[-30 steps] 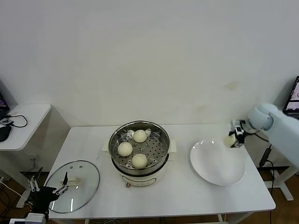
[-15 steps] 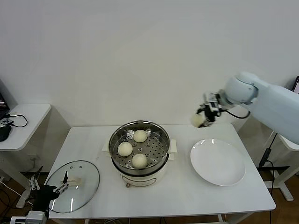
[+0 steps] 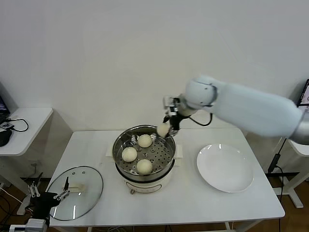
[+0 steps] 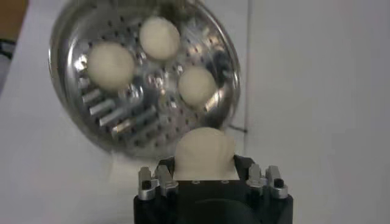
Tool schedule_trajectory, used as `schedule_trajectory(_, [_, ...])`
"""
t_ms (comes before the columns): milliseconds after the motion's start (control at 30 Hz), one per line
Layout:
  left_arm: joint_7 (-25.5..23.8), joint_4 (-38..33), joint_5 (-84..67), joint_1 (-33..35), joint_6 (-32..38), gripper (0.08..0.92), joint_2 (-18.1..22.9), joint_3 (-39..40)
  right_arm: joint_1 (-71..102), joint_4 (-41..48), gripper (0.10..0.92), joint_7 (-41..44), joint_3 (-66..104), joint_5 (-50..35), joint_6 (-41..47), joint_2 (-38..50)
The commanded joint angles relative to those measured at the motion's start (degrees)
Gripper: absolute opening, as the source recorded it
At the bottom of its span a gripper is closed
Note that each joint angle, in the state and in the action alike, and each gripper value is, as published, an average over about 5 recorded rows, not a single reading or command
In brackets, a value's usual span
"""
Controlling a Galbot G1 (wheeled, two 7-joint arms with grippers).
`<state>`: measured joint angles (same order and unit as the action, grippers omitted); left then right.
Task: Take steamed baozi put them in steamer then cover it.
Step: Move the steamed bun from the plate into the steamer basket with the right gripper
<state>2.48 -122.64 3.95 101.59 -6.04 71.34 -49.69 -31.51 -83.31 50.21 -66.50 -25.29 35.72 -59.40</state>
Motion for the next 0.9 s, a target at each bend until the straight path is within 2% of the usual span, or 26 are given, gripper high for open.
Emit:
schedule_trajectory(33, [-0.04, -0.06, -0.08, -0.06, -0.04, 0.823, 0.09, -0.29, 4.27, 2.58, 0.619, -4.84, -2.71, -3.52, 5.45, -8.8])
schedule_trajectory(367, [-0.08, -0.47, -0.06, -0.28, -0.1, 0.823, 0.38, -0.16, 7.05, 4.5, 0.619, -4.01, -3.53, 1.47, 5.91, -7.86])
schedule_trajectory(900, [-0.04, -0.32, -0.08, -0.15, -0.05, 0.823, 0.39, -0.18, 8.56, 4.49, 0.626, -4.1, -3.28, 3.09, 5.9, -7.04])
